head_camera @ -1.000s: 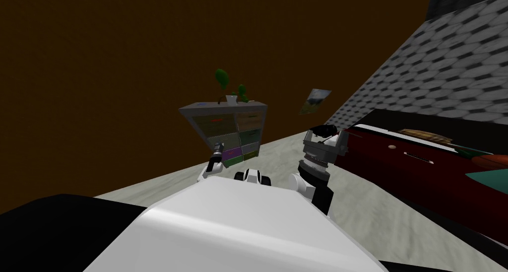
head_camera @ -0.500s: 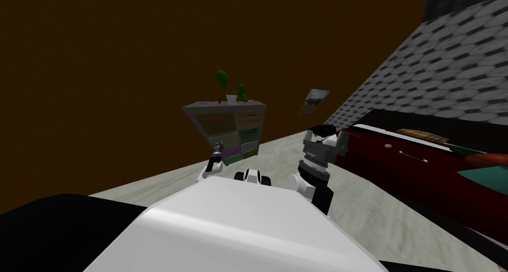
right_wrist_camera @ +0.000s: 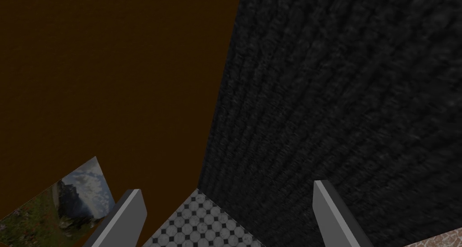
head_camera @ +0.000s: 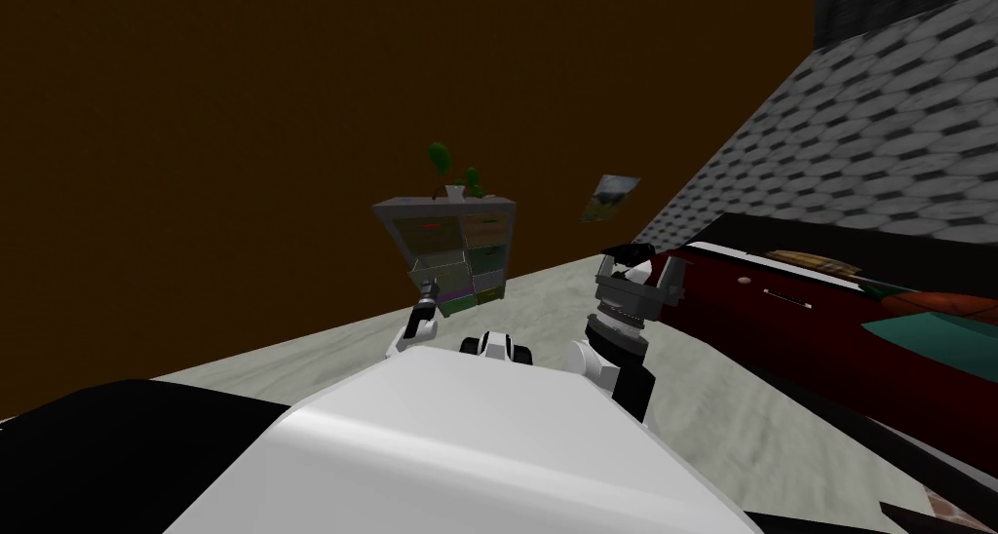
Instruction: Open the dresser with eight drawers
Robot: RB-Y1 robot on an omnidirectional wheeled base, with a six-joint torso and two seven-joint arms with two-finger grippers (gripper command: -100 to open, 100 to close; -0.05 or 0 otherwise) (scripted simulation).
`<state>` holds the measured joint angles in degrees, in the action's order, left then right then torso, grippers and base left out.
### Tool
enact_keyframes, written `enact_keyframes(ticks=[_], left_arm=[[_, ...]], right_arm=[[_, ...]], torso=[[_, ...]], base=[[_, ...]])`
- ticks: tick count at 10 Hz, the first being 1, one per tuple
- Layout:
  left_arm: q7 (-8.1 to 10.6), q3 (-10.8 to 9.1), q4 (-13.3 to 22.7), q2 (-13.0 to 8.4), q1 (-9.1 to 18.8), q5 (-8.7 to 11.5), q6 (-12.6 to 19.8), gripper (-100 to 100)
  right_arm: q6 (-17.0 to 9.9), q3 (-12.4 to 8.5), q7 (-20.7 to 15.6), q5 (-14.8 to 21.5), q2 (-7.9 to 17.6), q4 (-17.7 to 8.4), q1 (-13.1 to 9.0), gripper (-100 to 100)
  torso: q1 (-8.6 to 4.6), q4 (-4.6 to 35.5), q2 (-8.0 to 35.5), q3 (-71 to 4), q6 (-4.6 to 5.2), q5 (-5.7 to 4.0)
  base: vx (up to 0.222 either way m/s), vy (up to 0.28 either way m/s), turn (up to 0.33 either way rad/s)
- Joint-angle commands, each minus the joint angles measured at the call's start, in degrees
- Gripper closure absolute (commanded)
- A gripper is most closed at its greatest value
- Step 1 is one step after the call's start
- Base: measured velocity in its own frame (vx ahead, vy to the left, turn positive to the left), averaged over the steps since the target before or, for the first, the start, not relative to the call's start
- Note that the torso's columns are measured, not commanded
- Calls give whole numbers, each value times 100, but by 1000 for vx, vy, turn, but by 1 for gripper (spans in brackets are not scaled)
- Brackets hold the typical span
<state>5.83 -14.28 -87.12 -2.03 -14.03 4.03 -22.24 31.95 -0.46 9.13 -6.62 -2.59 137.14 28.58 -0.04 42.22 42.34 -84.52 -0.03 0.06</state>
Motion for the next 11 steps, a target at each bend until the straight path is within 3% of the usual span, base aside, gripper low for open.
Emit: enact_keyframes(ticks=[1, 9, 10, 11], left_arm=[[27, -21, -238, -48, 3, 16, 260, -100], [113, -149, -1071, -248, 138, 91, 1271, -100], [105, -137, -952, -236, 131, 87, 1187, -100], [111, -138, -961, -239, 129, 89, 1225, 0]], right_arm=[[0, 0, 0, 0, 0, 0, 0, 0], [0, -1, 0, 0, 1, 0, 2, 0], [0, -1, 0, 0, 1, 1, 2, 0], [0, -1, 0, 0, 1, 1, 2, 0]], torso=[[1, 1, -2, 0, 3, 0], [-1, 12, 5, 1, 3, -10], [-7, 24, 12, 3, -2, -22], [-6, 19, 10, 4, 0, -18]], base=[[-92, -60, 12], [-12, -14, 3], [-8, -8, -1], [0, 0, 0]])
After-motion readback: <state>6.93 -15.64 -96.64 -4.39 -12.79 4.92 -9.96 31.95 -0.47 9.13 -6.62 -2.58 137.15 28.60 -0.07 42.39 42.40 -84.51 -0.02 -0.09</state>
